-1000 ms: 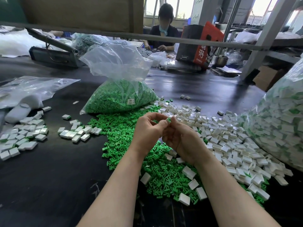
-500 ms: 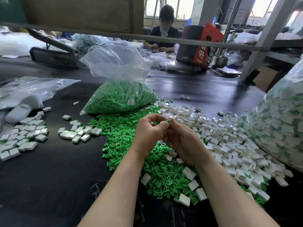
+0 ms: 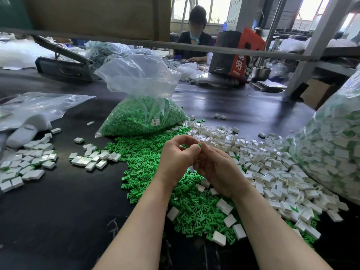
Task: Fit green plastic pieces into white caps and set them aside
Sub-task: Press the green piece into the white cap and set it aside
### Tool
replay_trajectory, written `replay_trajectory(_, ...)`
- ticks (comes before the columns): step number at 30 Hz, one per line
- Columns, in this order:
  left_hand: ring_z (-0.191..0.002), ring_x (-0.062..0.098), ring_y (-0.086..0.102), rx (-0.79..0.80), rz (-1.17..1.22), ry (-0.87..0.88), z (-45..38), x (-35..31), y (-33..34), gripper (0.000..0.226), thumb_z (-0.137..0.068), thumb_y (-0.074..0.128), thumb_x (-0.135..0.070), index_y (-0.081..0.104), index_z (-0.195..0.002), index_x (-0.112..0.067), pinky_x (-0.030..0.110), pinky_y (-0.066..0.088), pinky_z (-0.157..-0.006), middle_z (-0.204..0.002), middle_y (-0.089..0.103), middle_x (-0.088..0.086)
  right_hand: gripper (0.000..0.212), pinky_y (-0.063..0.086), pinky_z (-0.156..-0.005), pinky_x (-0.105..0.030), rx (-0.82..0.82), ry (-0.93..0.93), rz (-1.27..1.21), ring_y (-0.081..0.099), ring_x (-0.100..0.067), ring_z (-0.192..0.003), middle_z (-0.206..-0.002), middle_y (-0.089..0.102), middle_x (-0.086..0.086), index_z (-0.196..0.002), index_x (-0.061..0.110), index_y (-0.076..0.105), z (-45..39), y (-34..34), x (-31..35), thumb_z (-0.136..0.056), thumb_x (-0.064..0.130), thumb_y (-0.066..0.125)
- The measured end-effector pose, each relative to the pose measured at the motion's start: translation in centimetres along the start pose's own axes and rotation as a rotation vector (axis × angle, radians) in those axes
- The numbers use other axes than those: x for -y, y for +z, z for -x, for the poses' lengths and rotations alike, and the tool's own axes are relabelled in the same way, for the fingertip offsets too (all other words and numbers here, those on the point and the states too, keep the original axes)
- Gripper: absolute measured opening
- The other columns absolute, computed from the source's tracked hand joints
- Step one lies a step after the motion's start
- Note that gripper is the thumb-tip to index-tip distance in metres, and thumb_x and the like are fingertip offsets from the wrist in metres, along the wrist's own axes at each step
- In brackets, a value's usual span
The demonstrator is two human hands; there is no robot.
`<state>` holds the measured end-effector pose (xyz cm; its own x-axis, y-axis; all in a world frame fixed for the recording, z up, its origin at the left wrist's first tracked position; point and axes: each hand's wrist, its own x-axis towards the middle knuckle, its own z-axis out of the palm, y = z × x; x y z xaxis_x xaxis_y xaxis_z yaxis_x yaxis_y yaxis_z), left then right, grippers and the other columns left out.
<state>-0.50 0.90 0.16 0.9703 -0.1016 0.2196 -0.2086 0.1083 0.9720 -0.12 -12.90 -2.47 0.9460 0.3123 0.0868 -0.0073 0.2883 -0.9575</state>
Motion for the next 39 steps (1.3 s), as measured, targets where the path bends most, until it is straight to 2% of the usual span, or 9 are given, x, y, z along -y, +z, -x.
replay_trajectory(3,-0.038,0.015,0.044,-0.009,0.040,-0.005,-0.1,0.1,0.2,0.009,-0.085,0.059,0.003,0.063,-0.081,-0.004,0.029,0.048,-0.048,-0.048,0.052,0.005,0.049,0.035,-0.062,-0.028,0.020,0.018,0.012,0.053,-0.020,-0.072,-0.081,0.065,-0.014,-0.108,0.002,0.066,-0.1,0.0,-0.1,-0.088,0.047,0.059)
replay_trajectory(6,-0.034,0.019,0.043,-0.003,0.061,-0.007,0.0,0.3,0.3,0.006,-0.072,0.060,-0.009,0.063,-0.077,-0.006,0.023,0.042,-0.038,-0.051,0.055,0.012,0.052,0.034,-0.051,-0.023,0.060,0.072,0.060,0.050,-0.019,-0.064,-0.073,0.063,-0.013,-0.102,0.004,0.066,-0.1,0.0,-0.1,-0.091,0.052,0.051)
replay_trajectory(9,-0.032,0.020,0.046,0.013,0.077,-0.031,-0.1,0.5,0.3,0.008,-0.070,0.059,-0.013,0.063,-0.076,-0.008,0.020,0.039,-0.034,-0.050,0.059,0.009,0.071,0.031,-0.041,-0.020,0.084,0.094,0.081,0.046,-0.015,-0.055,-0.066,0.060,-0.009,-0.113,-0.012,0.055,-0.2,0.1,-0.2,-0.094,0.055,0.041)
replay_trajectory(13,-0.031,0.020,0.047,0.042,0.075,-0.055,-0.3,0.8,0.5,0.012,-0.071,0.058,-0.013,0.063,-0.079,-0.006,0.019,0.040,-0.035,-0.048,0.057,0.010,0.076,0.026,-0.043,-0.025,0.058,0.069,0.099,0.040,-0.017,-0.057,-0.064,0.055,-0.003,-0.125,-0.009,0.049,-0.1,0.1,-0.4,-0.093,0.060,0.043)
replay_trajectory(17,-0.031,0.020,0.050,0.048,0.077,-0.051,-0.3,0.9,0.8,0.008,-0.076,0.057,-0.009,0.062,-0.080,-0.006,0.021,0.042,-0.037,-0.046,0.056,0.006,0.073,0.029,-0.043,-0.020,0.026,0.058,0.019,0.044,-0.010,-0.057,-0.067,0.052,0.000,-0.126,0.000,0.056,0.0,0.3,-0.5,-0.086,0.060,0.054)
replay_trajectory(21,-0.035,0.012,0.050,0.056,0.075,-0.039,-0.1,1.1,0.8,0.015,-0.087,0.052,0.005,0.060,-0.080,-0.006,0.019,0.043,-0.038,-0.046,0.055,-0.004,0.069,0.019,-0.049,-0.029,0.005,0.067,-0.021,0.039,-0.010,-0.057,-0.070,0.047,0.001,-0.127,0.004,0.058,0.0,0.2,-0.5,-0.084,0.057,0.058)
replay_trajectory(26,-0.036,0.011,0.050,0.047,0.057,-0.034,-0.2,1.1,0.8,0.014,-0.088,0.053,0.005,0.059,-0.079,-0.005,0.020,0.043,-0.038,-0.046,0.055,-0.005,0.077,0.031,-0.039,-0.019,0.006,0.086,-0.055,0.040,-0.008,-0.054,-0.068,0.050,0.002,-0.127,-0.010,0.046,0.2,0.4,-0.3,-0.085,0.054,0.058)
replay_trajectory(31,-0.037,0.011,0.051,0.036,0.039,-0.031,-0.2,1.2,0.8,0.016,-0.087,0.056,0.004,0.058,-0.076,-0.007,0.020,0.043,-0.039,-0.047,0.055,-0.005,0.059,0.036,-0.038,-0.018,0.060,0.081,-0.095,0.042,-0.007,-0.054,-0.069,0.049,0.001,-0.128,0.013,0.062,0.3,0.3,-0.2,-0.084,0.052,0.059)
replay_trajectory(39,-0.040,0.011,0.052,0.046,0.033,0.002,-0.2,1.2,0.8,0.007,-0.080,0.061,-0.004,0.059,-0.075,-0.009,0.021,0.045,-0.041,-0.049,0.055,-0.006,0.053,0.040,-0.045,-0.016,0.089,0.069,-0.137,0.043,-0.008,-0.058,-0.075,0.047,-0.004,-0.121,0.008,0.063,0.4,0.3,-0.1,-0.085,0.048,0.059)
